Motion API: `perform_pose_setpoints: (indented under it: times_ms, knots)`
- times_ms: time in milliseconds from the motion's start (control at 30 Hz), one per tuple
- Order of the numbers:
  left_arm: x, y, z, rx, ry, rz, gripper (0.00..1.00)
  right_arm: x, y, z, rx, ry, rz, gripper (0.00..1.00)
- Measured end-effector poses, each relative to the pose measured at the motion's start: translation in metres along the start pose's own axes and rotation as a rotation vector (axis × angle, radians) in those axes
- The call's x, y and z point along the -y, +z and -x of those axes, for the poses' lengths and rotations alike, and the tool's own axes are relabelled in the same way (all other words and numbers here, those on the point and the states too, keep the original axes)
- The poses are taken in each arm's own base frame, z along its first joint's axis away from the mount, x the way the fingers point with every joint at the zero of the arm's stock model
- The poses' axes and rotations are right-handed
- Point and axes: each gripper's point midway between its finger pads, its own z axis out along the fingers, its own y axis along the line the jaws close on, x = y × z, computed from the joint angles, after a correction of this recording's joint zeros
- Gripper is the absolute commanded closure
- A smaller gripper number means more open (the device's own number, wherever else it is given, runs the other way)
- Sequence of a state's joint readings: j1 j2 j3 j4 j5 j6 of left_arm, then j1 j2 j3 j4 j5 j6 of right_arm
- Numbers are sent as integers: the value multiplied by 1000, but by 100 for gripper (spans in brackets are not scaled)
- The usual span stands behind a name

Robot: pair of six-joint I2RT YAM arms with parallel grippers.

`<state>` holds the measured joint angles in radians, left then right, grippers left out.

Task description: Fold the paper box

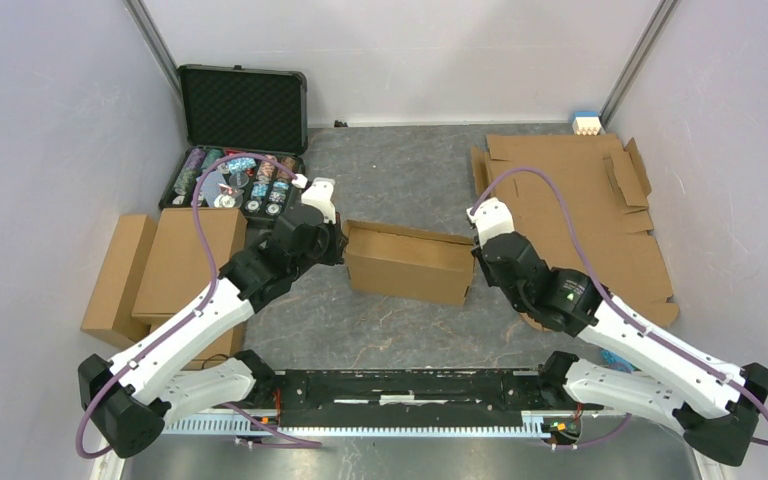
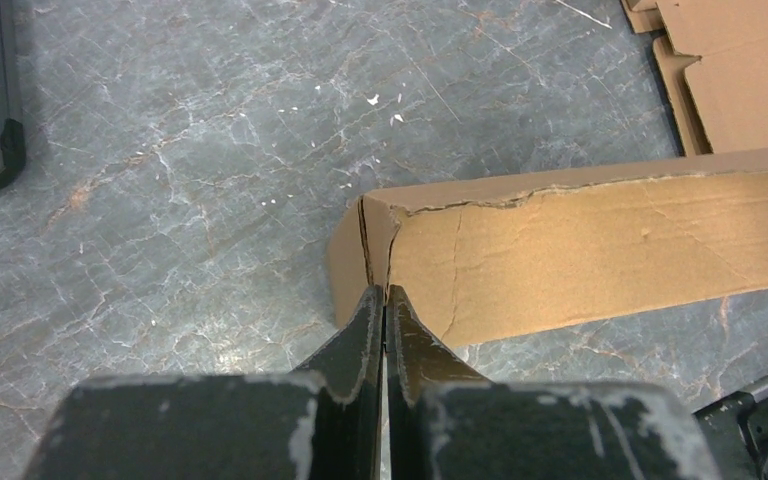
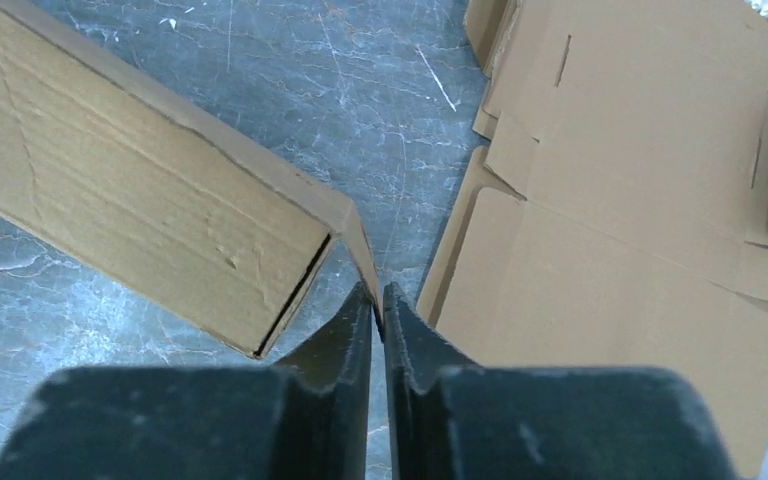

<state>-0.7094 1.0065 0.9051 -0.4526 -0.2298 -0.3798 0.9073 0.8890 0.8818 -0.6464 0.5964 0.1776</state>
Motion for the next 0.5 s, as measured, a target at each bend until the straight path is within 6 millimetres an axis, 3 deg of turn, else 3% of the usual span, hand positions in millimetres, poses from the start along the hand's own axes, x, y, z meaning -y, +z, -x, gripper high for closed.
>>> perform_pose_setpoints:
  times_ms: [67,500]
  knots:
    - [1,-1,0,-7,1,-2,98,0,1,1,0,1,1,100]
    - [1,-4,0,-51,11,10,98,-11,-4,24,-88,36,60,100]
